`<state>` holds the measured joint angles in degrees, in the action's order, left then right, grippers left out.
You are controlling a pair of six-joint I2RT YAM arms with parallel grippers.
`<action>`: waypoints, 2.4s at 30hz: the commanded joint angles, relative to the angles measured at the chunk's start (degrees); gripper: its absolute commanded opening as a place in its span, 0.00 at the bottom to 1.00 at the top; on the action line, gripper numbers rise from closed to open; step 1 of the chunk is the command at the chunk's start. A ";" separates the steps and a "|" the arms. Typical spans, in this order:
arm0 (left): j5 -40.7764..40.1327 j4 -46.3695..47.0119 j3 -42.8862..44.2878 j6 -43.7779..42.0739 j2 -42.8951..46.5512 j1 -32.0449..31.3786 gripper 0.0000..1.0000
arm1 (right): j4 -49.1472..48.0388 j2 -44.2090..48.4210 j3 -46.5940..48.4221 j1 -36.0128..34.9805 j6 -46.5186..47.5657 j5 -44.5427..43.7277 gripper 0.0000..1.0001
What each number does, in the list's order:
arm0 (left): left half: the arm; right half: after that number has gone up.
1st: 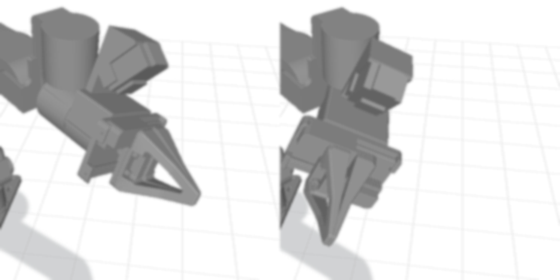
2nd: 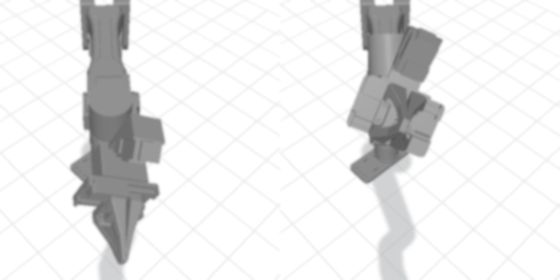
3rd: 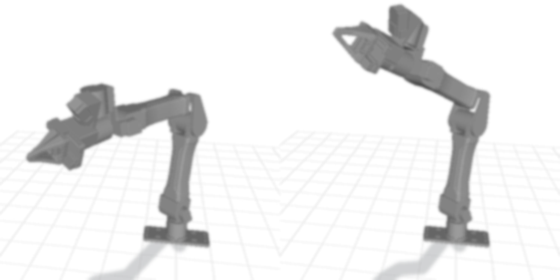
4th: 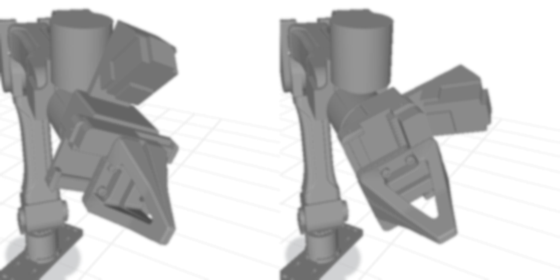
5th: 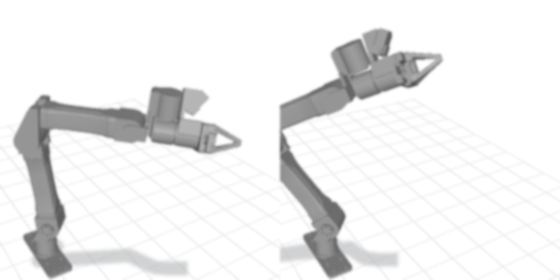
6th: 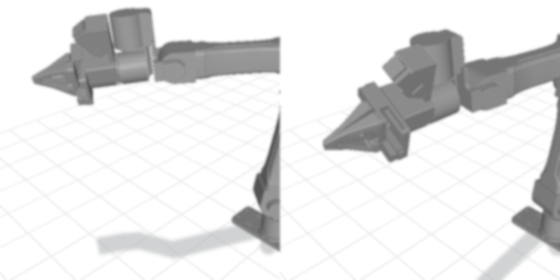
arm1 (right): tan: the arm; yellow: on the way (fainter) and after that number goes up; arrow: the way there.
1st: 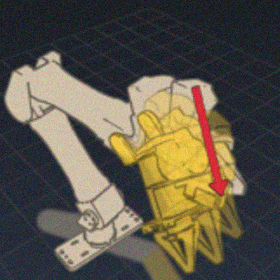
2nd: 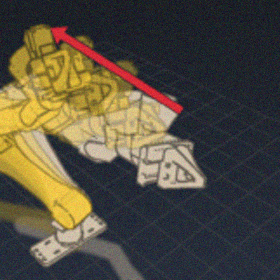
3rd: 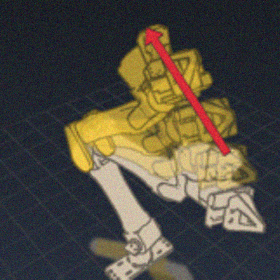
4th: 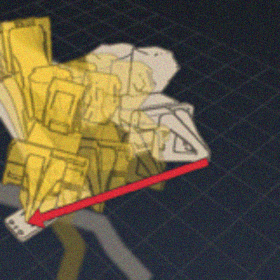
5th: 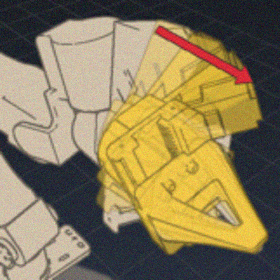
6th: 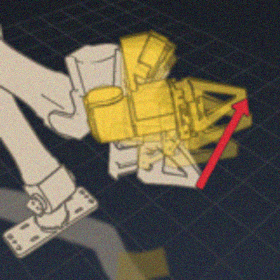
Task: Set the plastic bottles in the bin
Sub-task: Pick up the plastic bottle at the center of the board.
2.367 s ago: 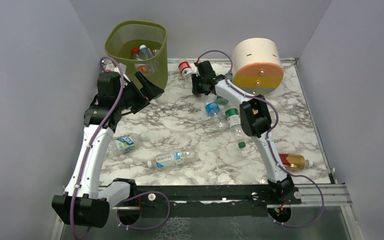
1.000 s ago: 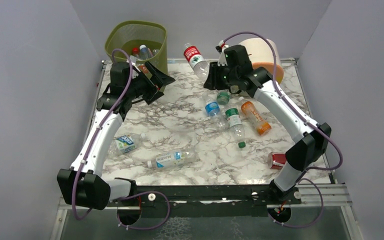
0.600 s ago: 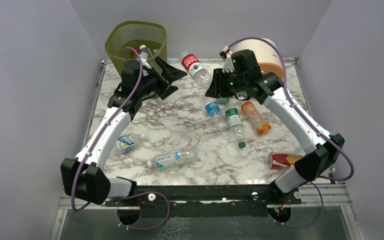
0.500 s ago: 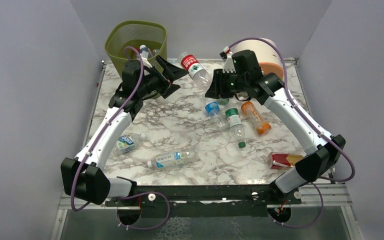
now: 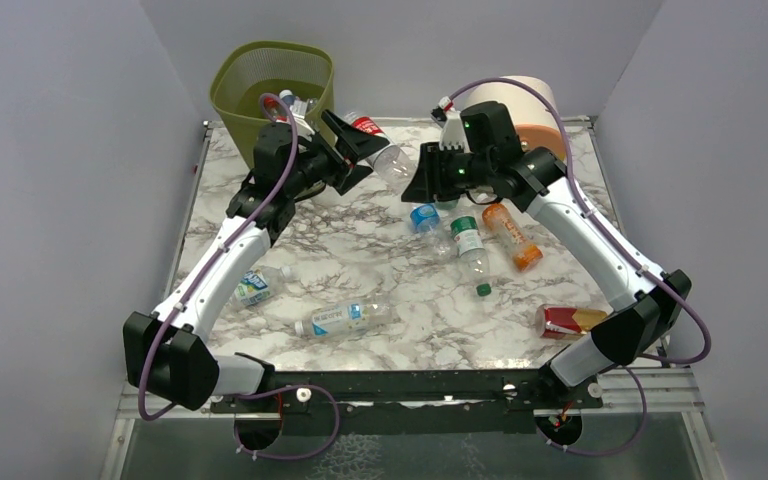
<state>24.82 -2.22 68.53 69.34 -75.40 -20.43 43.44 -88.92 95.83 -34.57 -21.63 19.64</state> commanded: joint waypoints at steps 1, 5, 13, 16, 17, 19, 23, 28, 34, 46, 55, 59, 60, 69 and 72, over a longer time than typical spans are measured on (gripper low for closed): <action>-2.34 0.82 1.60 -0.95 -0.72 -0.91 0.99 | -1.51 1.45 1.53 -0.87 -0.17 4.03 0.10; -3.47 -0.18 1.85 -1.72 -0.67 -1.43 0.99 | -1.53 1.12 2.95 -1.41 -0.18 5.04 0.10; -4.50 -1.87 2.16 -2.77 -0.55 -1.63 0.92 | -1.18 0.69 4.47 -1.86 0.08 5.58 0.10; -4.73 -2.83 2.86 -3.51 -0.65 -1.61 0.82 | -1.42 0.68 3.72 -2.02 0.08 5.61 0.10; -4.67 -3.41 3.20 -3.65 -0.75 -1.70 0.79 | -1.43 0.63 3.56 -2.08 0.02 5.65 0.10; -4.52 -4.32 3.60 -4.04 -0.79 -1.72 0.76 | -1.38 0.46 3.42 -2.08 0.21 5.64 0.11; -4.45 -5.33 2.88 -4.49 -0.01 -1.81 0.70 | -1.59 0.81 2.57 -2.17 -0.02 5.78 0.13; -4.87 -5.72 0.80 -4.55 1.31 -1.80 0.69 | -1.62 1.25 1.30 -2.34 -0.30 6.28 0.25; -4.92 -5.56 0.08 -4.74 1.35 -1.81 0.69 | -0.95 0.94 1.70 -2.30 -0.32 6.43 0.43; -5.24 -5.10 0.10 -5.06 1.23 -1.81 0.69 | -0.74 0.95 1.82 -2.38 -0.36 8.15 0.58; -5.53 -5.12 0.10 -5.11 1.30 -1.81 0.69 | -1.41 1.34 0.93 -2.50 -0.36 9.74 0.66; -5.77 -5.17 0.21 -5.27 1.17 -1.80 0.69 | -1.28 1.21 1.36 -2.50 -0.39 10.03 0.69; -5.87 -5.25 0.32 -5.41 1.13 -1.81 0.69 | -1.15 1.27 1.44 -2.42 -0.28 10.05 0.71; -6.27 -6.74 2.96 -6.91 -0.30 -1.81 0.69 | 0.74 2.71 1.31 -2.47 0.00 9.05 0.99; -6.21 -7.07 3.88 -7.19 -0.91 -1.74 0.69 | 1.50 4.14 0.67 -2.44 0.00 8.18 0.99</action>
<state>19.86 -9.41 69.10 63.59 -75.50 -21.89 43.38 -88.36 97.30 -36.49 -22.04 28.14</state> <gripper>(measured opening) 0.692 0.994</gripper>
